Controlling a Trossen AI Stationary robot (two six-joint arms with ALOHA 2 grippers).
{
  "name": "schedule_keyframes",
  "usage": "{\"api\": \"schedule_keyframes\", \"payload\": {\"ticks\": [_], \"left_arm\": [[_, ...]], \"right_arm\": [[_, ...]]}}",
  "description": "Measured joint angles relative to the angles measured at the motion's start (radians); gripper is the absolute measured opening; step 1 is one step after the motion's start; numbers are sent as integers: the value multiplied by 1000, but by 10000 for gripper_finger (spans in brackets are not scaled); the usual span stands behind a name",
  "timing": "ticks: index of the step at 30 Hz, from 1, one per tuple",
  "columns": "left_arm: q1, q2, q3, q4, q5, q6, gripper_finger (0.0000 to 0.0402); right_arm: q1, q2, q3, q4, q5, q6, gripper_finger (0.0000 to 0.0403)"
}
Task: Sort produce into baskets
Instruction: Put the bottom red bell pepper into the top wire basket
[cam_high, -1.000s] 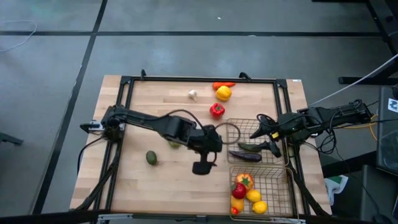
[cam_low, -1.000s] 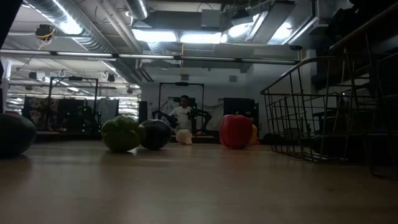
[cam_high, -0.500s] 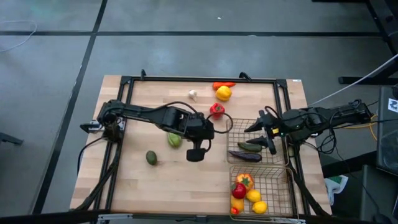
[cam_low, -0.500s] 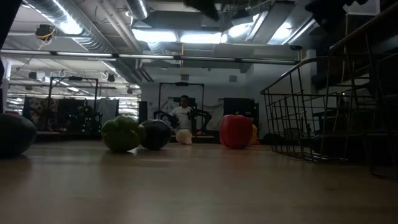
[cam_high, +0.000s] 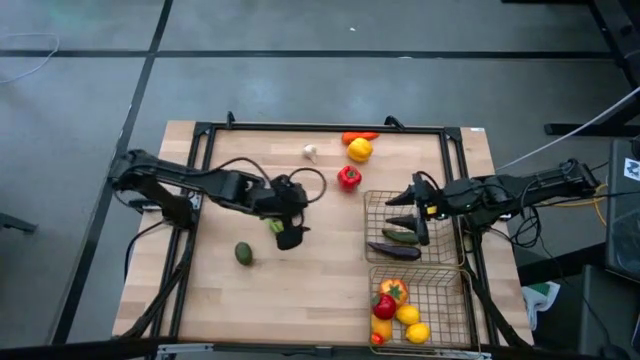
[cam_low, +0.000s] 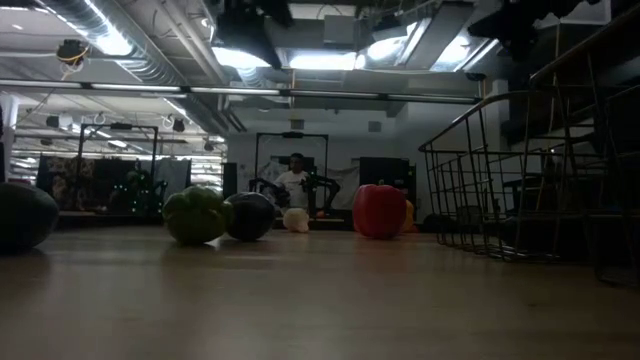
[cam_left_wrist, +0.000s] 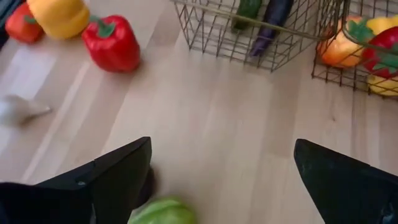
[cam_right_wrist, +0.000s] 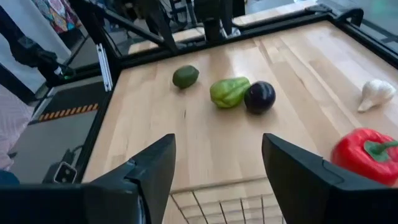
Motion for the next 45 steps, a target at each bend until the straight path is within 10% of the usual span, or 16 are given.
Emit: {"api": "schedule_keyframes", "payload": {"ticks": [14,29,45], "left_arm": [[0,-96,-167,63,-24,-14,390],[-1,-96,-167,61,-83,-49,390],[-1,-96,-167,52,-83,-20,390]], "right_arm": [[-89,296,93,62,-47,27,237],[-356,737,482,-300,-134,-217,237],[-428,787,550,-297,-134,-255,237]]}}
